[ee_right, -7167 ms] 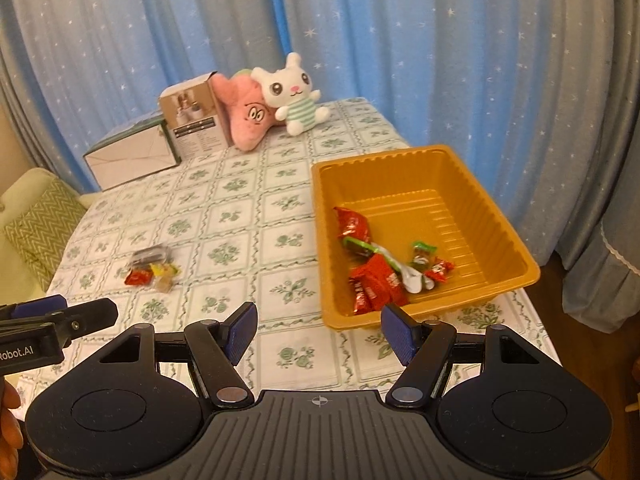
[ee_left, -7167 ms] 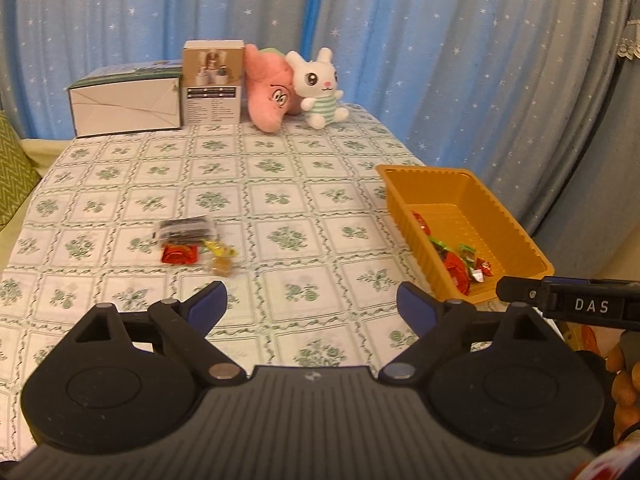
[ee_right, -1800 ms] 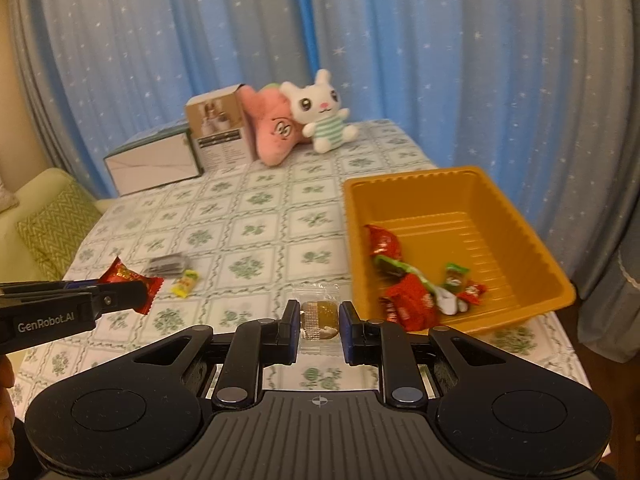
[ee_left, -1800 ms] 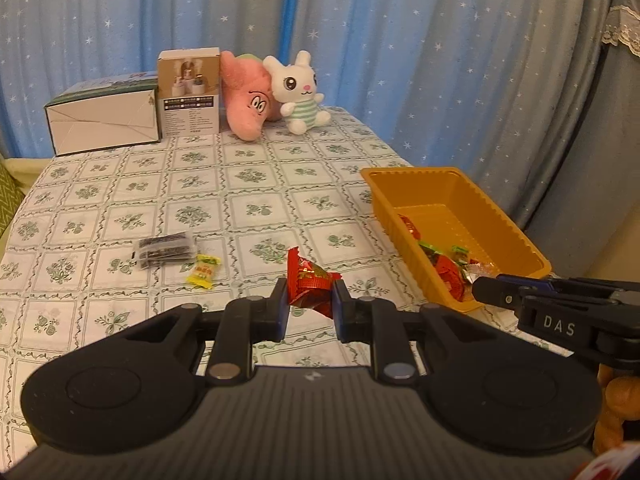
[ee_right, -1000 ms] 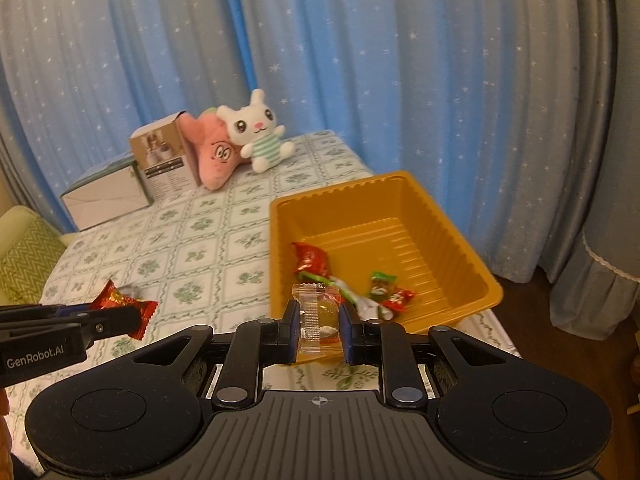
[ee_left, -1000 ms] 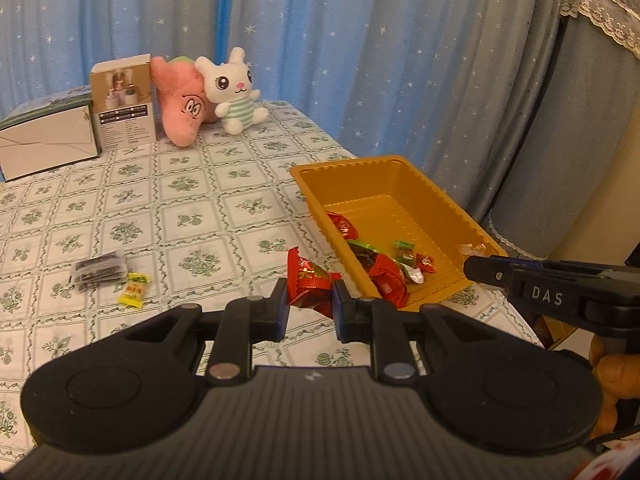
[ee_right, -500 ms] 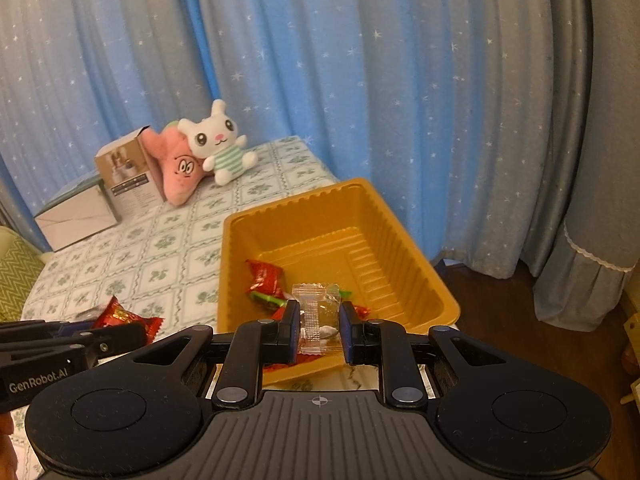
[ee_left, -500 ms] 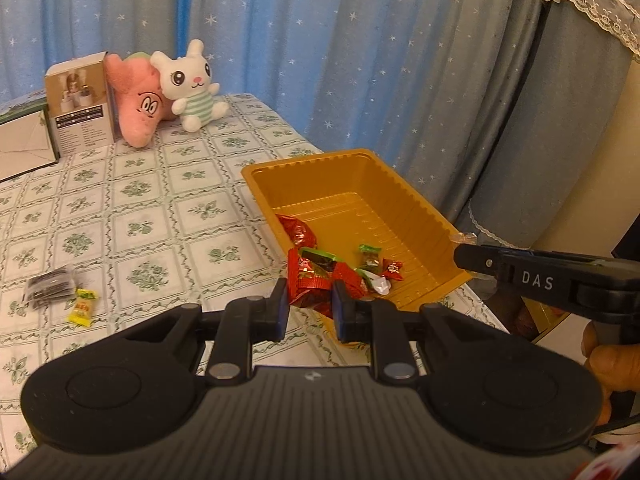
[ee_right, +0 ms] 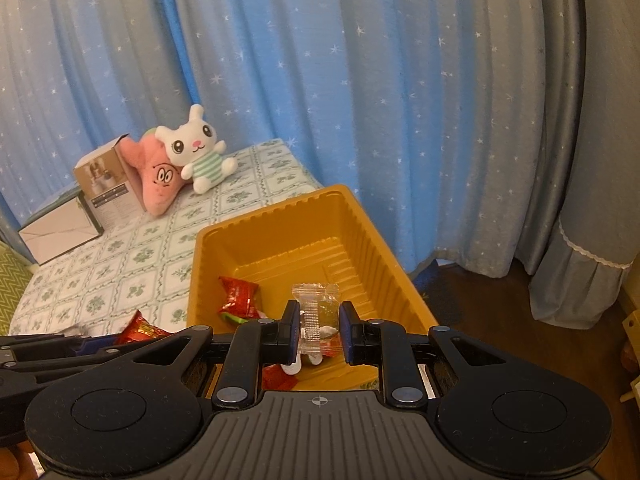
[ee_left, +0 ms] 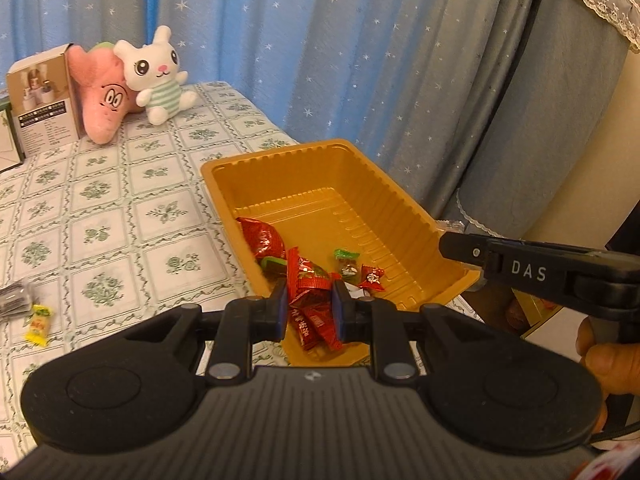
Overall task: Organize snacks
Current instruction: 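Lower both tools into the orange tray and open them to drop the candies, then withdraw both tools from the tray toward the remaining snacks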
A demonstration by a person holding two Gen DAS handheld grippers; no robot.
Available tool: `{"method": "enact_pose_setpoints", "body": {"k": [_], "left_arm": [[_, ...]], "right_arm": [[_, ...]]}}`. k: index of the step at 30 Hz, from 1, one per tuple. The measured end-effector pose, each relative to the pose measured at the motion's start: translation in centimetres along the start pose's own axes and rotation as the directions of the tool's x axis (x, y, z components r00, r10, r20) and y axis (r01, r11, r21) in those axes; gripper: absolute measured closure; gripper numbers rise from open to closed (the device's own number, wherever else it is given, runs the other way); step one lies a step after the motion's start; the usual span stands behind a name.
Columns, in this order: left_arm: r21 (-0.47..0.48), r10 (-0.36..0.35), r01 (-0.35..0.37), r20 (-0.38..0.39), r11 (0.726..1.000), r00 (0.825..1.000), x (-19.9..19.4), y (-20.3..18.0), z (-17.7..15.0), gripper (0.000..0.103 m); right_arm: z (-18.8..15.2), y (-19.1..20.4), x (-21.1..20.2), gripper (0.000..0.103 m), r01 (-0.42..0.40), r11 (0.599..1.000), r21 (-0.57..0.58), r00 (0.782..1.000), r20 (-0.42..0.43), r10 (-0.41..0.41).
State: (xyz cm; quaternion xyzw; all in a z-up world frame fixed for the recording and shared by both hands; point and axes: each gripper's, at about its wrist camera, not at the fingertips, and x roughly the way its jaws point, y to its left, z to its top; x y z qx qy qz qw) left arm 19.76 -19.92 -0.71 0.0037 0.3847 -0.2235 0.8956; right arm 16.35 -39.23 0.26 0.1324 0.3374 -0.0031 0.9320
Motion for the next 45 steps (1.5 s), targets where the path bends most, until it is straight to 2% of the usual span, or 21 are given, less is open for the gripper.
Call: {"method": "enact_pose_setpoints", "body": {"k": [9,11,12,13,31,36,39,41,45], "left_arm": [[0.02,-0.016,0.016,-0.034,1.0,0.999,2.7,-0.6,0.2,0.083],[0.026,-0.015,0.016,-0.041,1.0,0.999,3.1,-0.7,0.1,0.075],[0.028,-0.013,0.014,-0.039,1.0,0.999,3.2,-0.8,0.0,0.067],[0.027,-0.013,0.014,-0.037,1.0,0.999,3.2,-0.7,-0.1,0.066],[-0.038,0.053,-0.054,-0.012,0.998,0.999,0.4,2.1,-1.5,0.066],[-0.051,0.073,-0.073,-0.008,0.996,0.997,0.0,2.7,-1.6,0.065],[-0.066,0.082,-0.082,-0.005,0.994,0.997,-0.4,3.3,-1.9,0.063],[-0.076,0.088,-0.088,-0.005,0.993,0.996,-0.7,3.7,-2.1,0.063],[-0.096,0.1,-0.1,-0.003,0.99,0.995,-1.5,4.4,-2.6,0.062]], "right_arm": [[0.4,-0.8,1.1,0.082,0.006,1.0,0.013,1.0,-0.002,-0.006],[0.4,-0.9,1.3,0.082,0.007,1.0,0.016,1.0,-0.002,-0.007],[0.4,-0.9,1.3,0.082,0.007,1.0,0.017,1.0,-0.002,-0.007],[0.5,-1.0,1.3,0.082,0.007,1.0,0.018,1.0,-0.002,-0.007],[0.4,-0.3,1.9,0.082,-0.016,1.0,0.021,1.0,-0.015,0.017],[0.6,-0.3,2.5,0.081,-0.067,0.997,0.04,0.997,-0.021,0.068],[0.6,-0.6,2.3,0.074,-0.071,0.996,0.06,0.997,-0.016,0.072],[0.4,-0.8,1.9,0.063,-0.065,0.995,0.075,0.998,-0.013,0.066],[-0.1,-1.0,1.2,0.061,-0.048,0.994,0.094,0.998,-0.026,0.051]]}}
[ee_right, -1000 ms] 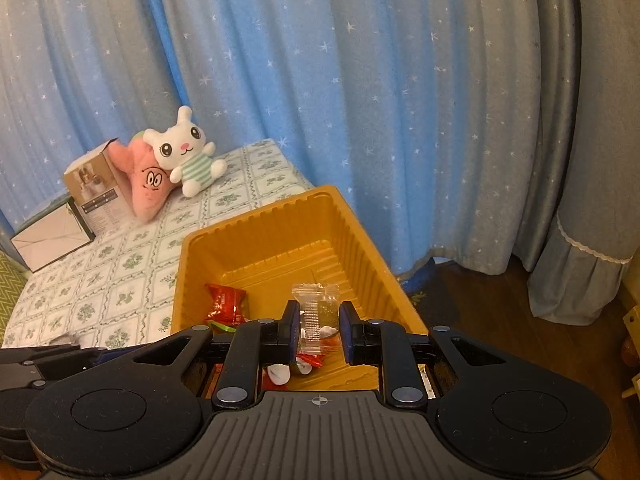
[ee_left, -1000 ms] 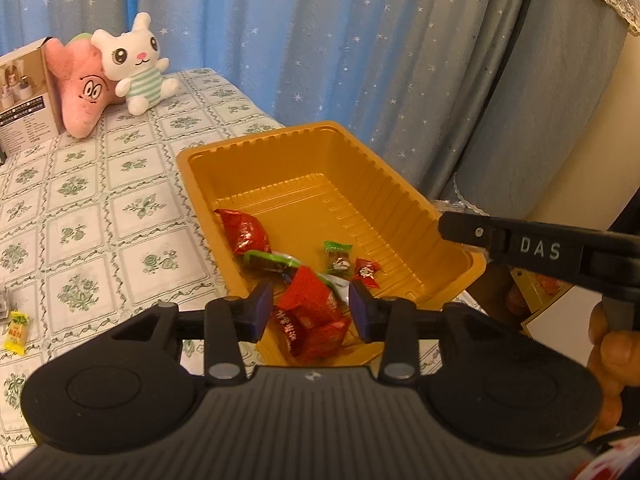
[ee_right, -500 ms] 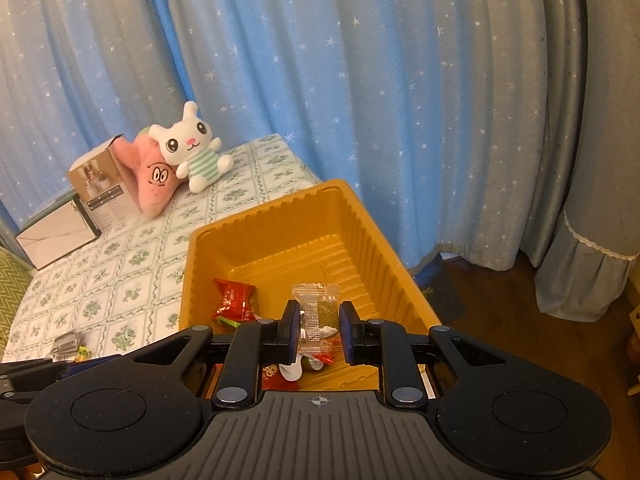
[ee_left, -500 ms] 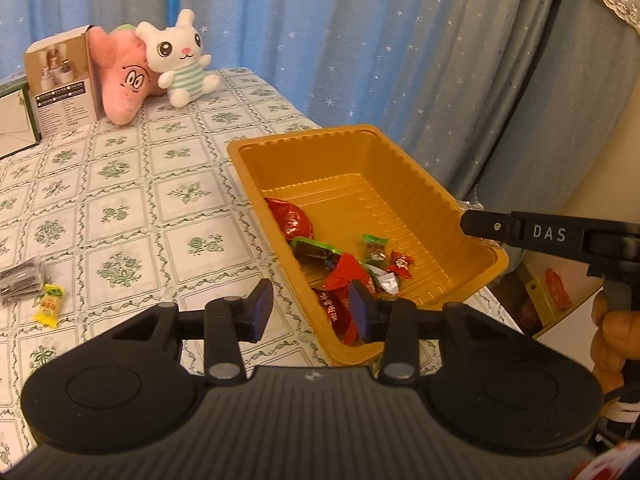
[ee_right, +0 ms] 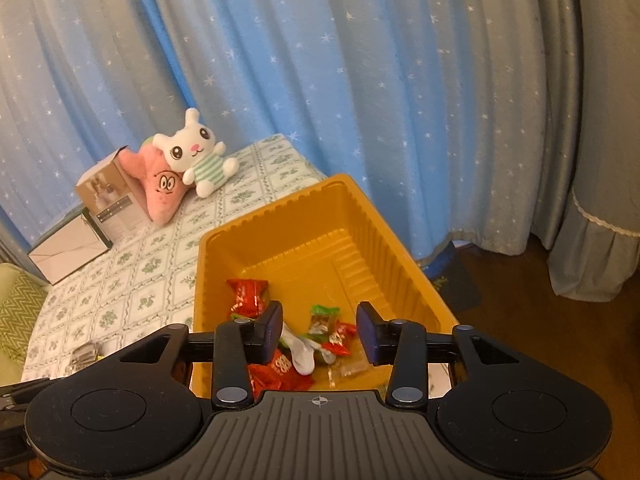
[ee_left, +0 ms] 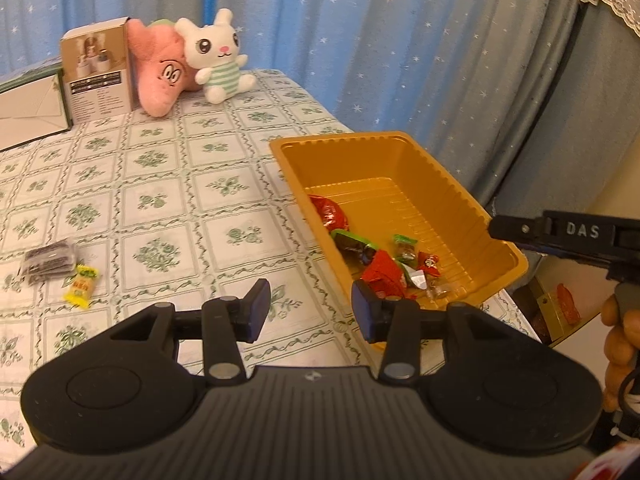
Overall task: Organize snacks
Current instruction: 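Withdraw both tools from the tray toward the remaining snacks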
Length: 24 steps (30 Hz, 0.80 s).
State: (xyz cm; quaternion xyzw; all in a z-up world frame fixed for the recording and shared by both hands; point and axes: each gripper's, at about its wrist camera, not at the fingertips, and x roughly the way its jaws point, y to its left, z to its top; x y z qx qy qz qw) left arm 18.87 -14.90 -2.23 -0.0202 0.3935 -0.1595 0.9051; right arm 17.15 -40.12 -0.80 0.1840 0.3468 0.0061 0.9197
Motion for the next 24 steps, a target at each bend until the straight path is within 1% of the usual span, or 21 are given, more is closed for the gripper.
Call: {"method": "enact_pose_setpoints", "body": {"k": [2,7,12,14,18,23,24], "left_arm": [[-0.008,0.006,-0.006,0.003,1.0,1.0,-0.5,0.4,-0.2,0.061],[-0.026,0.024,-0.023,0.022,0.999,0.999,-1.9,1.2,-0.7,0.055],[-0.049,0.036,-0.034,0.04,0.998,0.999,-3.5,2.2,-1.0,0.052],[-0.059,0.043,-0.04,0.047,0.997,0.998,-4.2,2.6,-1.2,0.051],[-0.08,0.057,-0.052,0.061,0.995,0.997,-5.6,3.5,-1.6,0.045],[-0.109,0.075,-0.067,0.069,0.992,0.995,-7.2,5.0,-2.1,0.043],[-0.115,0.08,-0.071,0.072,0.991,0.994,-7.4,5.3,-2.2,0.04]], "right_arm": [[-0.2,0.1,-0.4,0.061,0.005,1.0,0.003,1.0,-0.011,-0.005],[-0.9,0.9,-1.4,0.06,0.011,1.0,-0.009,1.0,-0.024,-0.012],[-1.7,2.4,-2.4,0.059,0.002,0.999,-0.037,0.999,-0.033,-0.004],[-2.0,3.1,-2.8,0.057,-0.002,0.999,-0.053,0.999,-0.035,0.001],[-2.6,4.7,-3.3,0.054,-0.02,0.996,-0.081,0.999,-0.038,0.017],[-3.3,6.9,-3.7,0.05,-0.041,0.991,-0.124,0.998,-0.044,0.036],[-3.5,7.3,-3.7,0.049,-0.045,0.99,-0.132,0.998,-0.047,0.039]]}}
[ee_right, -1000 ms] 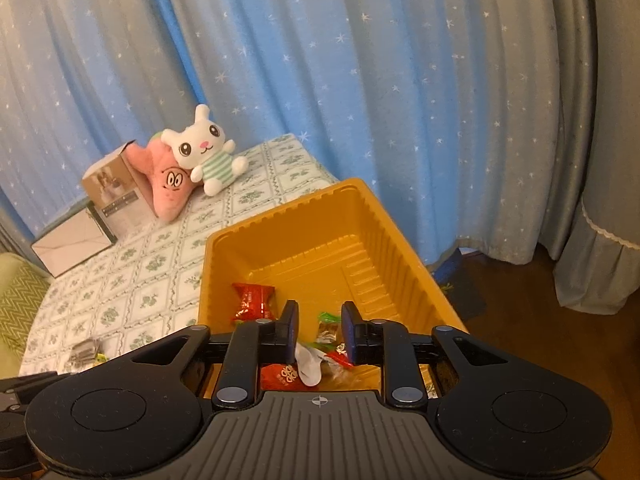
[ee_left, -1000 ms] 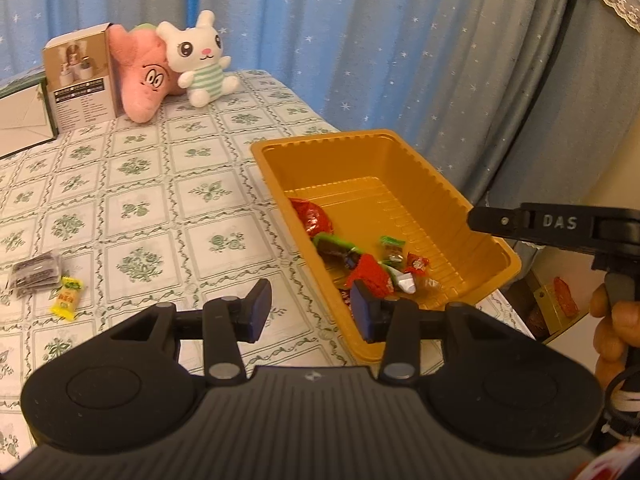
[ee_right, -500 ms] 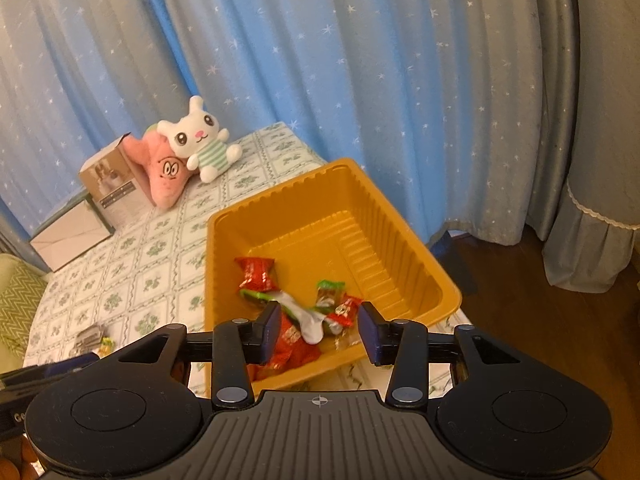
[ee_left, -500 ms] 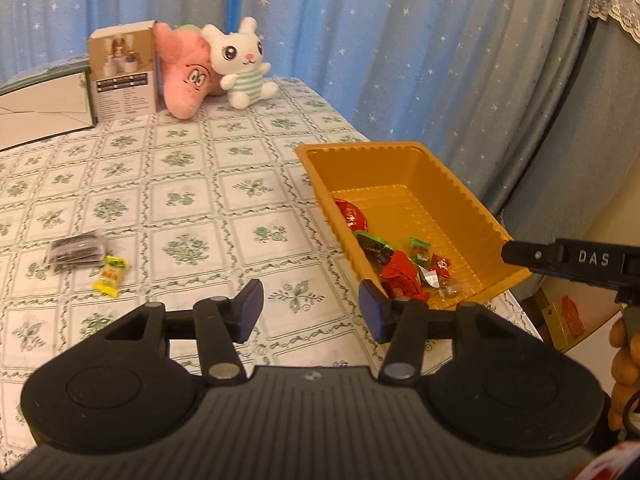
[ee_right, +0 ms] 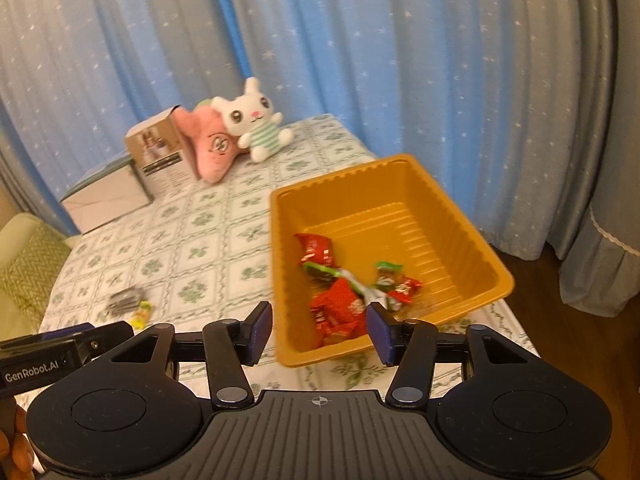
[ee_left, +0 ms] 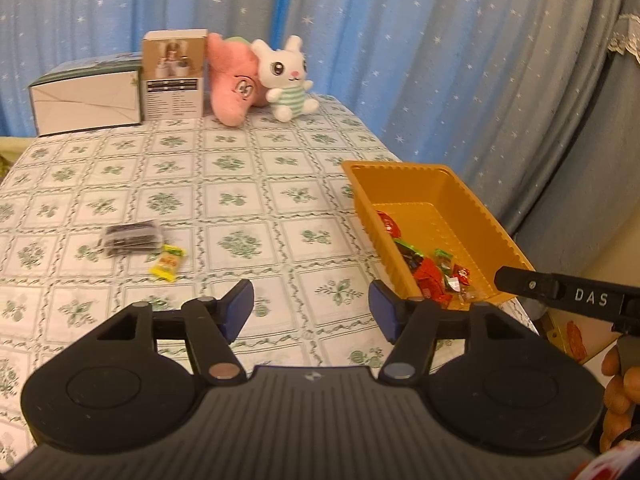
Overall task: Organize snacks
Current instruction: 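Withdraw both tools from the tray toward the remaining snacks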
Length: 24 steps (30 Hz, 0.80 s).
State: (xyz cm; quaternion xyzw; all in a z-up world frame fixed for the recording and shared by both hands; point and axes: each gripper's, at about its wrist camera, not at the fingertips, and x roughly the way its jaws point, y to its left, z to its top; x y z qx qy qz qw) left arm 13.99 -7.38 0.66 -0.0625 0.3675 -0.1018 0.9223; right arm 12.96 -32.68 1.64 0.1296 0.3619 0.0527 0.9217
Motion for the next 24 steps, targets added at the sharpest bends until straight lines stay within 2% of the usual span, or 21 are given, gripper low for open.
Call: {"method": "enact_pose_setpoints", "body": {"k": [8,13,24], "left_arm": [[-0.044,0.051,-0.05,0.016,0.998,0.999,-1.9,3.2,-0.7,0.031],[-0.063,0.096,-0.095,0.017,0.993,0.995,-2.9,5.3,-1.1,0.021],[-0.104,0.182,-0.179,0.024,0.978,0.983,-4.5,9.6,-1.5,0.018]], "right_arm": [[-0.9,2.9,0.5,0.038,-0.015,0.999,-0.051,1.0,-0.023,0.014],[-1.3,4.0,0.7,0.036,-0.027,0.997,-0.071,0.999,-0.035,0.025],[-1.7,6.5,1.5,0.035,-0.056,0.992,-0.113,0.997,-0.057,0.05]]}}
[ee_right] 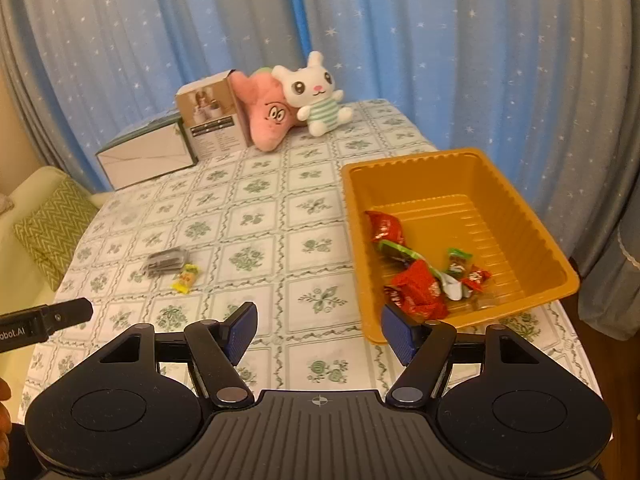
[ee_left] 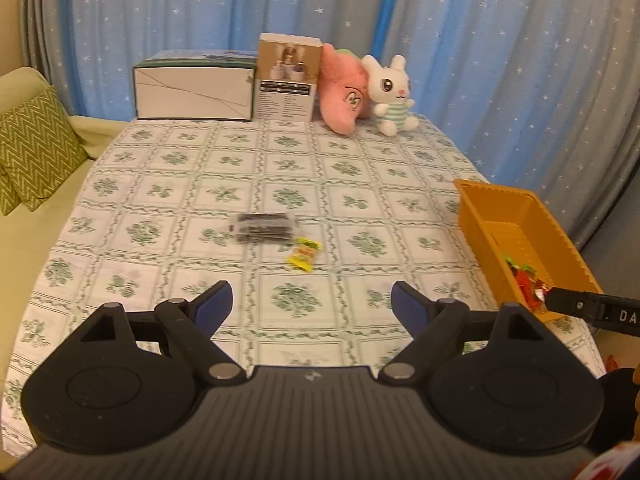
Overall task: Organize snacks
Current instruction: 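Withdraw both tools from the tray toward the remaining snacks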
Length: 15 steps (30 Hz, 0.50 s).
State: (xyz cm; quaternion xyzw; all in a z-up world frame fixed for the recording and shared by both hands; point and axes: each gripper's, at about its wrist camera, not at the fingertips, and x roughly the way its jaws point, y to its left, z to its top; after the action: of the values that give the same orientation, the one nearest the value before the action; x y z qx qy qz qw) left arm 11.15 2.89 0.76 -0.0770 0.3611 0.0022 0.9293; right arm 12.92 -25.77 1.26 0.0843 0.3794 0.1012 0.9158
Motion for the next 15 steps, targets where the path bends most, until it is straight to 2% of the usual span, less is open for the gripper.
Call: {"method": "enact_pose_setpoints", "body": {"k": [15], "left_arm": [[-0.02,0.043,-0.044,-0.012,0.999,0.999,1.0,3.4,0.7,0.015]], "right_arm": [[0.2,3.4,2.8,0.034,-0.029,0.998,-0.061,0.999,-0.031,0.027]]}}
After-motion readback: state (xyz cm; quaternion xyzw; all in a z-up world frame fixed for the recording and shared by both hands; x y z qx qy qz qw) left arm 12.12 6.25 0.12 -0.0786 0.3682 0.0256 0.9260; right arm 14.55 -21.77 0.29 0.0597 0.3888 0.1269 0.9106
